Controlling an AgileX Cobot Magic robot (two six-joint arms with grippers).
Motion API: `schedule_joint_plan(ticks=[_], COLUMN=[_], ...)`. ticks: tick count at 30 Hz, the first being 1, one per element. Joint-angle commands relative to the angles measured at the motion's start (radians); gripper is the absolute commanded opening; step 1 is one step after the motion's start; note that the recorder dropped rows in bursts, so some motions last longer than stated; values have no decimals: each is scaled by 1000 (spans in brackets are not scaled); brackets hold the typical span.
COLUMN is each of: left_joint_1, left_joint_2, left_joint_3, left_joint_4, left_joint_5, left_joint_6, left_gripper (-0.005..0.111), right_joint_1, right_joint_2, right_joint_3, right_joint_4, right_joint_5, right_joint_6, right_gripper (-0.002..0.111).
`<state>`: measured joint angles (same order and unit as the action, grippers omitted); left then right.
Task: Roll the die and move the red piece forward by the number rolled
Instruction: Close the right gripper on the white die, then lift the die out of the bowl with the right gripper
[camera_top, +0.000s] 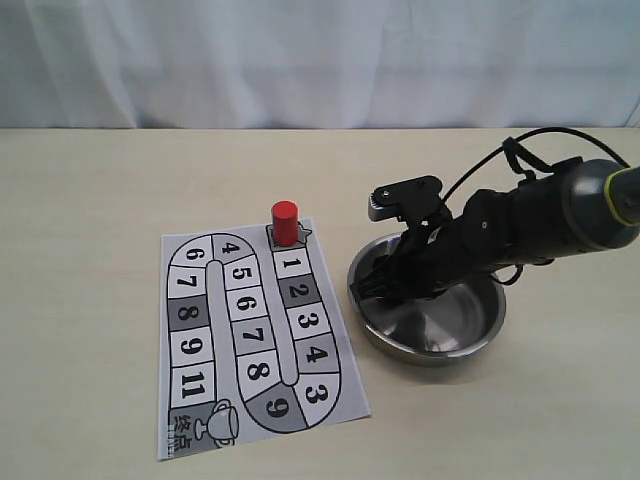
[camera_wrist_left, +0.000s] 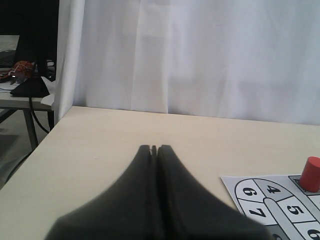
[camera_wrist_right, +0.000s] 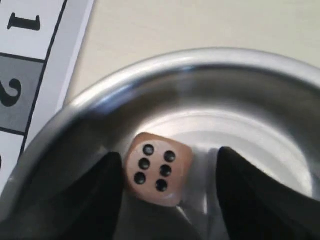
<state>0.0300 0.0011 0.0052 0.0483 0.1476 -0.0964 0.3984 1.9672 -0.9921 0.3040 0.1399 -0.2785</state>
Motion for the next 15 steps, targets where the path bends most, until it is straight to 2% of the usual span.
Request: schedule_joint_plan(ticks=[1, 5, 15], left_joint_1=[-6, -6, -6], left_joint_2=[-1, -1, -1], left_joint_3=[-5, -5, -5], left_joint_4=[-4, -4, -4], left_joint_5=[-4, -4, -4], left_joint_6=[-4, -4, -4], left_gripper=[0, 0, 0], right_joint_1=[0, 0, -24], right_joint_2=[1, 1, -136], right_joint_3=[-7, -7, -7], right_joint_4=[-1, -1, -30], right_joint_5=[-4, -4, 42], right_joint_6=[-12, -17, -24], right_gripper=[28, 4, 4])
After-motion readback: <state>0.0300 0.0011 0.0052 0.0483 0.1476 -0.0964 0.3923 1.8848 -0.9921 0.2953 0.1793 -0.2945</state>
